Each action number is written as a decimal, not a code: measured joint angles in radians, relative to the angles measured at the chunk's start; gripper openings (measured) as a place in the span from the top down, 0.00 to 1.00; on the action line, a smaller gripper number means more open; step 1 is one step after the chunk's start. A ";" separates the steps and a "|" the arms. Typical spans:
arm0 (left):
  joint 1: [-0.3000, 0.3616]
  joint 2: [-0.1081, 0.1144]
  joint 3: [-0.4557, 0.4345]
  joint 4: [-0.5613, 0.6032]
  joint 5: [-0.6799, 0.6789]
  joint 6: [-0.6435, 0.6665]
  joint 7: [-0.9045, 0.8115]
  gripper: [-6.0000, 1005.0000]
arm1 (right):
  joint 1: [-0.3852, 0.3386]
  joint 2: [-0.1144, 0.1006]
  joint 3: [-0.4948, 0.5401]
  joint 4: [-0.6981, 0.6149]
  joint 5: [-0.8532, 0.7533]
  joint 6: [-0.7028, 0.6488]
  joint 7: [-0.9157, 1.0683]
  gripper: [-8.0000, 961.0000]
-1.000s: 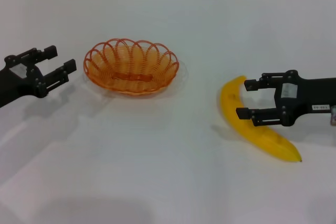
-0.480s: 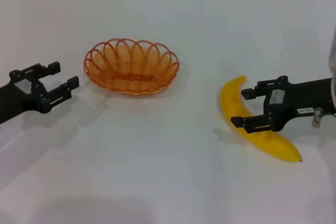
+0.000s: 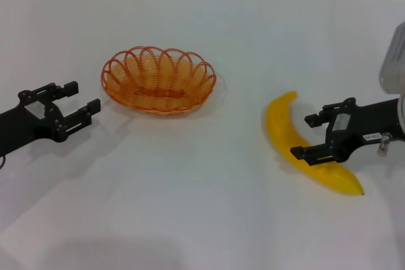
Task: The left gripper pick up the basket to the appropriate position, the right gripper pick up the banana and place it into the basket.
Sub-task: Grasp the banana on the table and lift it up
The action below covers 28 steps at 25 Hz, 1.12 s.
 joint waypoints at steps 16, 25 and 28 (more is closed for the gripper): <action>-0.005 0.000 0.000 -0.001 0.002 0.000 0.001 0.38 | 0.034 -0.003 -0.057 0.014 -0.051 -0.009 0.042 0.22; -0.007 0.000 0.000 -0.001 0.002 0.000 0.001 0.39 | 0.076 -0.003 -0.071 0.074 -0.066 0.000 0.045 0.22; -0.007 0.000 0.000 -0.001 0.002 0.000 0.001 0.39 | 0.085 -0.004 -0.072 0.083 -0.066 0.009 0.046 0.22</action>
